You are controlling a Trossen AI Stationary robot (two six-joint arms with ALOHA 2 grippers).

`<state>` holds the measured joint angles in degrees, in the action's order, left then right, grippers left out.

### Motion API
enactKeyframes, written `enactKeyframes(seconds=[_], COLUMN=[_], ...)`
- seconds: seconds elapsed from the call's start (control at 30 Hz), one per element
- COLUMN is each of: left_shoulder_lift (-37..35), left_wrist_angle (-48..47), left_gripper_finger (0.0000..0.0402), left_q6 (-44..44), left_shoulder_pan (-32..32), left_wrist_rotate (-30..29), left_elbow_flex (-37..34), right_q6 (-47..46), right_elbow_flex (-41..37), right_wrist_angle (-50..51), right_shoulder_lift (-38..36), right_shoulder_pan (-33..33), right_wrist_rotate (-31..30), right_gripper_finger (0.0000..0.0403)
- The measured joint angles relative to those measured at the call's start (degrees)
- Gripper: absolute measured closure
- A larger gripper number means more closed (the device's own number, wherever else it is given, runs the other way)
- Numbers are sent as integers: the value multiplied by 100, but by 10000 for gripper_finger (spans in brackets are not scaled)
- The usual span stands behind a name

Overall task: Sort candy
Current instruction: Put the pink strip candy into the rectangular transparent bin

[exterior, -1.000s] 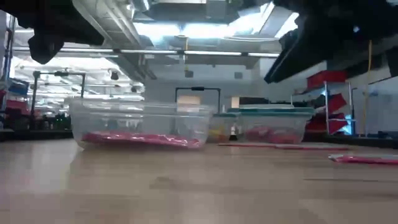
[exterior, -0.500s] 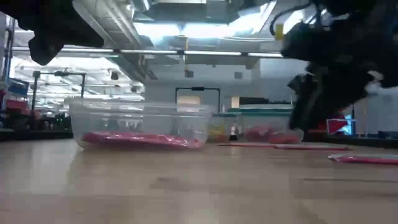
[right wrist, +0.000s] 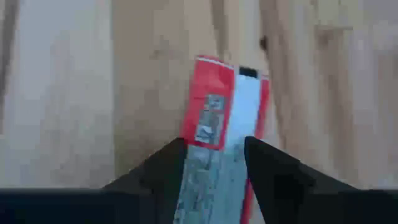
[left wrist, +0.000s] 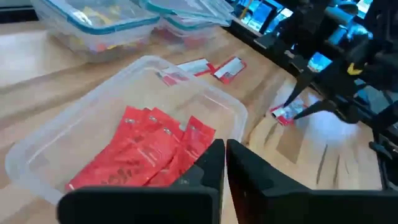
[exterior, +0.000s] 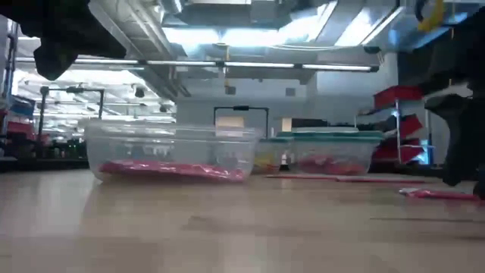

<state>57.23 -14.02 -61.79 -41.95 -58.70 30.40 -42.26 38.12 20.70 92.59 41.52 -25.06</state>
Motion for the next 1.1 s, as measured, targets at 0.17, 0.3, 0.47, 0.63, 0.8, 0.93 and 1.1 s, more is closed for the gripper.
enactKeyframes(seconds=[0.17, 0.3, 0.47, 0.63, 0.8, 0.93, 1.1], left_shoulder_lift=[2, 2, 17, 106, 169, 181, 281], left_wrist_angle=[-2, -3, -4, -1, 4, 83, 1629], left_gripper_finger=[402, 402, 402, 402, 402, 402, 402], left_q6=[-42, -56, -82, -109, -180, -70, 2672], left_shoulder_pan=[0, 0, 0, -2, -2, 0, -168], left_wrist_rotate=[2, 3, 3, 11, 28, -16, -254], left_elbow_flex=[0, 1, 2, 0, 2, 0, -3], right_q6=[-184, -424, -521, -577, 290, 1812, 2934], right_elbow_flex=[-457, -646, -657, -656, -376, 19, 683], right_wrist_angle=[-1308, -1747, -1865, -1996, -2530, -3841, -4813], right_shoulder_lift=[180, 194, 212, 227, 58, -117, -73], right_shoulder_pan=[-83, -134, -194, -191, -458, -1236, -2604], right_wrist_rotate=[37, -21, -3, -204, -68, 924, 2792], right_gripper_finger=[244, 257, 315, 388, 390, 396, 400])
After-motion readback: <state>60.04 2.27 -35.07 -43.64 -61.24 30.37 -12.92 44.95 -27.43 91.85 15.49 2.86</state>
